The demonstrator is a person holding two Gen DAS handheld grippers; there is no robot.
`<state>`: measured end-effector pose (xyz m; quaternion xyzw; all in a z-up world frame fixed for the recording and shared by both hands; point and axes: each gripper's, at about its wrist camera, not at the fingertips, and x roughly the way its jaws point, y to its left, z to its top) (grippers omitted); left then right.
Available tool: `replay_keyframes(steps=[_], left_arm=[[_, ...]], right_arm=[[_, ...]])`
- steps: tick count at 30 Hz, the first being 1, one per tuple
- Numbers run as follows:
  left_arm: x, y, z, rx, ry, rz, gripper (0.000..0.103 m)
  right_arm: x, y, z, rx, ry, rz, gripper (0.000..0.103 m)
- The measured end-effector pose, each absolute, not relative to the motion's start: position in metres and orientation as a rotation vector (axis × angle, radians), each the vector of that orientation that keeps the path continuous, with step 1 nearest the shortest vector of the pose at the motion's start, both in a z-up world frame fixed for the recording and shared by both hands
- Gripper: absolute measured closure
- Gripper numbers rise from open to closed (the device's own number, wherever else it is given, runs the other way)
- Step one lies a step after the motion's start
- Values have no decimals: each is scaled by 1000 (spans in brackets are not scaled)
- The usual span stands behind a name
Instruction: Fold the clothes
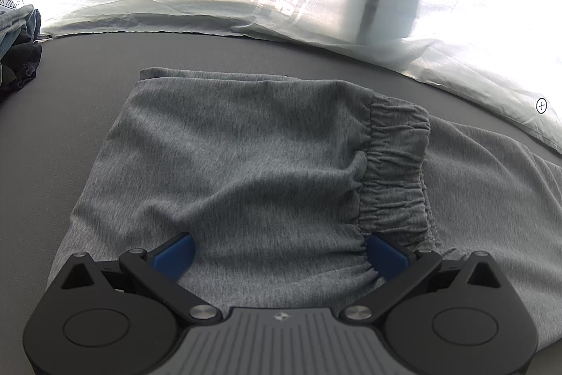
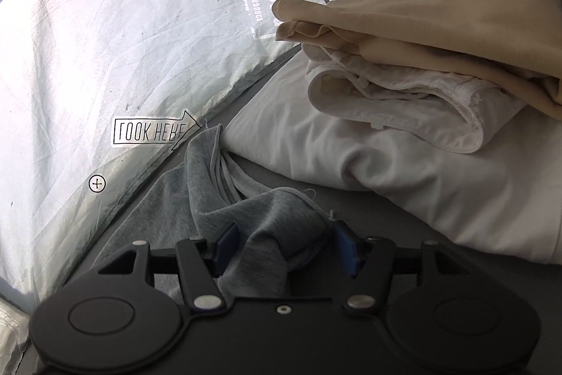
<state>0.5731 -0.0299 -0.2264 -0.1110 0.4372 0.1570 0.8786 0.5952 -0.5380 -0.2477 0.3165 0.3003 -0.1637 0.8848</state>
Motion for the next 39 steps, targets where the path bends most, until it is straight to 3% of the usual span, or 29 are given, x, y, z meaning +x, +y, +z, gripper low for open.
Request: replay_keyframes(steps=[1,2,3,5,10,13,24,34,39], left_arm=[[573,-30,-226,-231,911,328,0],[573,-30,-227,-231,910,328,0],[573,-30,-226,-231,911,328,0],[574,-30,-226,-231,912,327,0],[574,-30,-225,-232,914,327,0],[574,-30,-225,-232,914,327,0],[573,-30,-226,-231,907,326,0],[572,-31,-225,-226,898,321,0],[572,-31,-225,-224,893,319,0]], right_arm=[[598,-538,-249,663,633,-321,64],[602,-539,-251,675,648,-302,82],[604,-540,-252,701,654,-286,92],[600,-550,-259,885,622,-236,96],[581,-570,-299,1580,386,-100,97],[580,-561,-317,1796,305,-27,97],[615,-482,-292,1640,546,227,97],[611,-372,-286,1368,948,537,97],[593,-356,-297,1274,1068,484,91]])
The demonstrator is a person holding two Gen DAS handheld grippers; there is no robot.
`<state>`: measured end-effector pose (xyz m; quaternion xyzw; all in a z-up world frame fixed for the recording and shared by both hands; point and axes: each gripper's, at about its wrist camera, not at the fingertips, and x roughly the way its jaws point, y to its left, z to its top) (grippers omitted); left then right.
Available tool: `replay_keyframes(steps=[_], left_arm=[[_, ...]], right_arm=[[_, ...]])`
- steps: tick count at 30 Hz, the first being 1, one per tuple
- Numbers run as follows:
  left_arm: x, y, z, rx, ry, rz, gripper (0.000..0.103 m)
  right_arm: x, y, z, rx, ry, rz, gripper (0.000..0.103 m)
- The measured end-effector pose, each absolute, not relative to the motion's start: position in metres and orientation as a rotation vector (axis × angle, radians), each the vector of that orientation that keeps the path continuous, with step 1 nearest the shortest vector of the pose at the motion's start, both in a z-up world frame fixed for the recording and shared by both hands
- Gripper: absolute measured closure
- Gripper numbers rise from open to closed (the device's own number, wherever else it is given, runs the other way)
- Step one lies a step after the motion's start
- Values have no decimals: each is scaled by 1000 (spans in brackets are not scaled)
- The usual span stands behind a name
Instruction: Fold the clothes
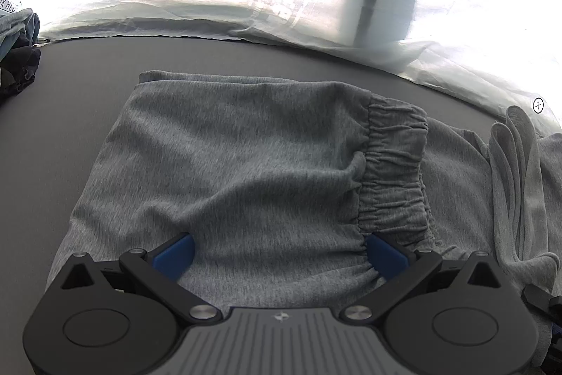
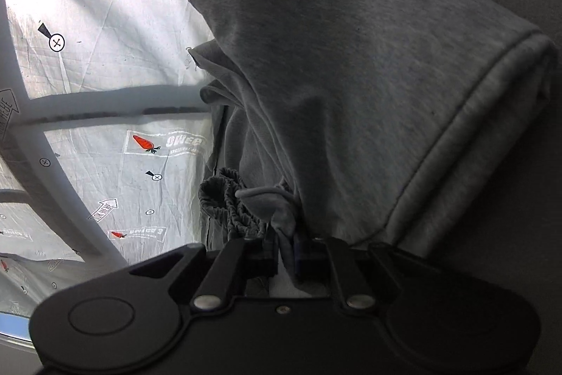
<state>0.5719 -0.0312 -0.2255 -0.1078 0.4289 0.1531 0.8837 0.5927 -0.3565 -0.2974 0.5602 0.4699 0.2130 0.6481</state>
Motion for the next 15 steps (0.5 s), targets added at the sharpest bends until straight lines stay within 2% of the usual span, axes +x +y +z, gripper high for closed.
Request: replay_keyframes(steps=[1,3,9,15], left_arm=[[572,-31,-226,-224,891,318,0],[572,-31,-226,-224,887,319,0],[573,-29,-226,-229,896,316,0],[575,-17,-214,-295,947,284,0]], right_arm=[[593,-358,-297,1290,1054,482,87],[599,-365,-294,1310,1017,477,69],[615,-375,-263,1152,894,477,70],[636,-350,-223,748,844,413,70]])
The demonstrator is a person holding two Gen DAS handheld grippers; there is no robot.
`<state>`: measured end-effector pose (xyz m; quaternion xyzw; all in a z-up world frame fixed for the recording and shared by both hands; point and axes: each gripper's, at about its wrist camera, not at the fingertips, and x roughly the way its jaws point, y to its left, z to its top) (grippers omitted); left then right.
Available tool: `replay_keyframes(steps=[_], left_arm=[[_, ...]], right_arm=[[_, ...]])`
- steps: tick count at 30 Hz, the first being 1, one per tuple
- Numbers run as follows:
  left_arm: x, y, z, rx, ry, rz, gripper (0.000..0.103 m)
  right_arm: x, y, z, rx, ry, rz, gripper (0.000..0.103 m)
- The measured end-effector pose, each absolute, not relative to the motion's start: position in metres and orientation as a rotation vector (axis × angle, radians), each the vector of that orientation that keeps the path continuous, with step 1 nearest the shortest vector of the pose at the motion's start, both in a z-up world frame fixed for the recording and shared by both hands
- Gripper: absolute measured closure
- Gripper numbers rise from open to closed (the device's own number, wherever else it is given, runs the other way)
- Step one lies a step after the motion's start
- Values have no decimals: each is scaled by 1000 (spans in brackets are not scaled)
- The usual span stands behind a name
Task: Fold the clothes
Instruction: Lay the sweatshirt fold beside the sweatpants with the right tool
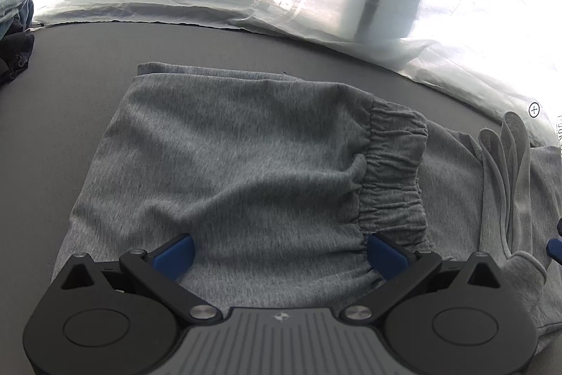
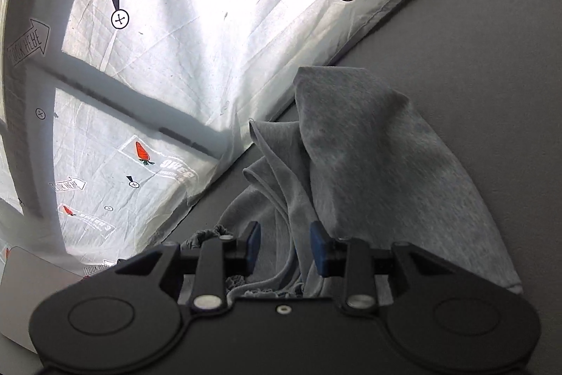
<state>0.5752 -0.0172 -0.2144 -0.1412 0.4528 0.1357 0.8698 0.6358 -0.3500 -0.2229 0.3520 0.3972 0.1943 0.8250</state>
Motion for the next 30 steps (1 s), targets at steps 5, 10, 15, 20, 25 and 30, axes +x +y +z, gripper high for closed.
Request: replay_keyframes(steps=[5,10,15,20,25,30], left_arm=[[565,-6,-196,-276,907,265,0],[556,10,-191,-281,899,265,0],[553,21,-192,-311,892,258,0],[559,28,-197,-329,882,245,0],[558,26,-198,-326,864,237,0],[559,27,-206,-322,879,260,0]], right_arm=[[652,-323,-221,494,837,388,70],[663,-283,-228,302,846,381,101],[656,-246,-210,280,823,546,100],[648,-242,-207,301,883,626,70],[643,-281,-198,373,799,503,57],[659,-281,-186,244,734,448,74]])
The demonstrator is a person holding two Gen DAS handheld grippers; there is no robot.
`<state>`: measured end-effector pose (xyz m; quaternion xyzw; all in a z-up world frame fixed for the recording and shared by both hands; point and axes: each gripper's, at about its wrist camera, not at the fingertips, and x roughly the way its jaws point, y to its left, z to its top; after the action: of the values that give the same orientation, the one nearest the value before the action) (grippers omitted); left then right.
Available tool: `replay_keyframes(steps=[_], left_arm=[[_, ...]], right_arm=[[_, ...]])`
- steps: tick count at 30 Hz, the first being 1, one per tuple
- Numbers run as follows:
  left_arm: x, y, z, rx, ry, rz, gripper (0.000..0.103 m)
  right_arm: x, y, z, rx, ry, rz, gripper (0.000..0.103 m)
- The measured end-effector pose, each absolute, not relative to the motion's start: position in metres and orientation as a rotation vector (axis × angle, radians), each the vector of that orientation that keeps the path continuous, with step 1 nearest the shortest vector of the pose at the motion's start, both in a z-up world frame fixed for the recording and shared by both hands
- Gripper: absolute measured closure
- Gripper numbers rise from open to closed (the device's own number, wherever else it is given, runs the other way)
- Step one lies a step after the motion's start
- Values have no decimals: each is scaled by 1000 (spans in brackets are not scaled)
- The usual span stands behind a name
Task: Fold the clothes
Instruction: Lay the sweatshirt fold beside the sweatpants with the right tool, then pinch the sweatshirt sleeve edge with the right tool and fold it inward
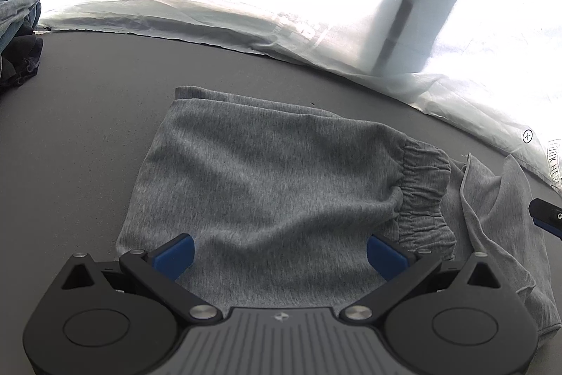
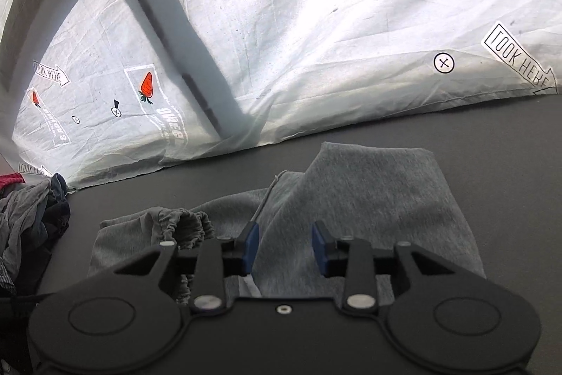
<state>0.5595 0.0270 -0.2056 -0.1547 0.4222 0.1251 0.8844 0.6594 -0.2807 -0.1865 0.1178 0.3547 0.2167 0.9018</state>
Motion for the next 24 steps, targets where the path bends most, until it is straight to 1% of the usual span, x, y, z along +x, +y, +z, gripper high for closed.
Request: replay_keyframes(steps=[4,8,10,11,13,14,15,18,23,24], left_arm=[[560,31,-213,-352,890,280,0],[559,29,-218,-320,891,277,0],[559,25,-219,-291,892,276,0],[560,23,-220,-276,893,275,0],[560,21,-221,-252,891,275,0],[560,20,-222,-242,889,275,0],[560,18,-223,-235,886,276,0],[559,17,-224,-217,880,277,0],[557,9,-228,-153,859,278,0],[556,7,-230,-135,851,280,0]], right_arm=[[678,-249,-182,133,715,493,76],[695,-213,-196,11,811,512,72],[693,-201,-207,-94,841,486,73],[690,-197,-212,-146,846,467,75],[681,-201,-215,-173,832,439,84],[677,-206,-215,-166,820,426,96],[673,-214,-213,-131,808,411,103],[664,-242,-207,-18,787,338,103],[660,-266,-204,27,790,295,103],[659,-265,-202,30,784,307,100]])
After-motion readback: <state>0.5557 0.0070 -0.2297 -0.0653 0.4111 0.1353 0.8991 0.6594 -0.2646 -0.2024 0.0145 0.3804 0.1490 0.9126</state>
